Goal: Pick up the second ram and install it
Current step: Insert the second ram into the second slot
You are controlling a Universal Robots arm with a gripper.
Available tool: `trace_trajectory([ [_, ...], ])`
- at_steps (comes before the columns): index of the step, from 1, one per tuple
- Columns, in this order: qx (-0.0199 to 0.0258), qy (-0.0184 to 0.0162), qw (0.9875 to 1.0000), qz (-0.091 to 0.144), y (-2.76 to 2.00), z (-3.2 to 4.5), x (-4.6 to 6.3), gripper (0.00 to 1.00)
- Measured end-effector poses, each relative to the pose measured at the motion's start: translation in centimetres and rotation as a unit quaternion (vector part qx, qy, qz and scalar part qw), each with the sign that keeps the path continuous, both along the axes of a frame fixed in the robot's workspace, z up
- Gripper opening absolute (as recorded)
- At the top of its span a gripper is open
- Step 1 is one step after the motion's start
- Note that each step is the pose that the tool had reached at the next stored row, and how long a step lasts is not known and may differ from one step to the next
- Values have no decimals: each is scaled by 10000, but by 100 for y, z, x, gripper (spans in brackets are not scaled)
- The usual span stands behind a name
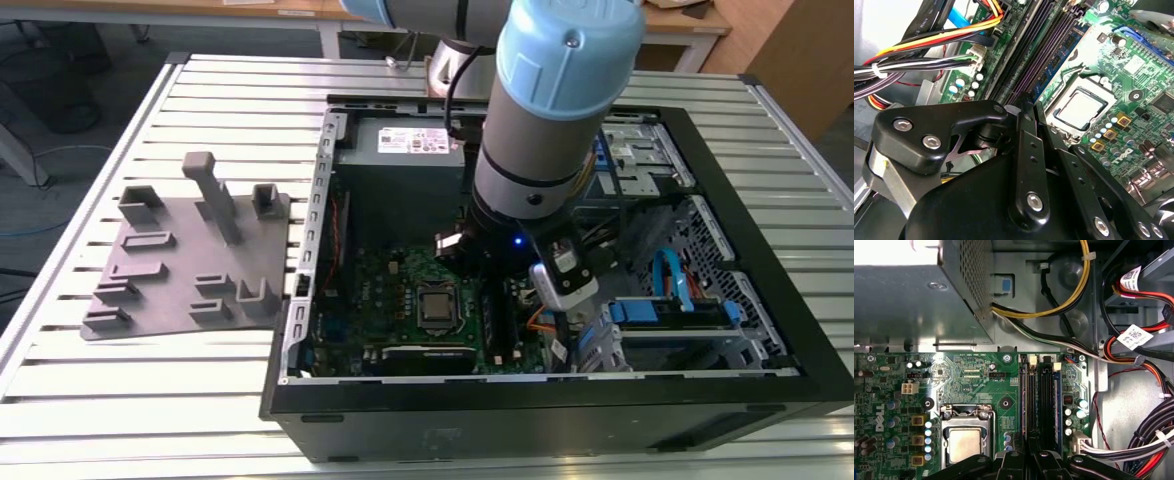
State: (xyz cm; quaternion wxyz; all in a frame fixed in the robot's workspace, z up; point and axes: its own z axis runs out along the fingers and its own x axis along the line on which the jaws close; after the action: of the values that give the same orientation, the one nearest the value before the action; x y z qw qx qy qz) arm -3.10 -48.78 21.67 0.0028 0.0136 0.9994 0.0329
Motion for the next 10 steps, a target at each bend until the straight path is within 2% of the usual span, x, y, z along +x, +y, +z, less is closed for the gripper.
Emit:
trace_trajectory([
  [4, -3, 0, 10000, 0, 0, -2, 0, 14],
  [7, -27, 0, 10000, 0, 0, -2, 7, 14],
  [10, -31, 0, 10000, 0, 0, -1, 27, 14],
])
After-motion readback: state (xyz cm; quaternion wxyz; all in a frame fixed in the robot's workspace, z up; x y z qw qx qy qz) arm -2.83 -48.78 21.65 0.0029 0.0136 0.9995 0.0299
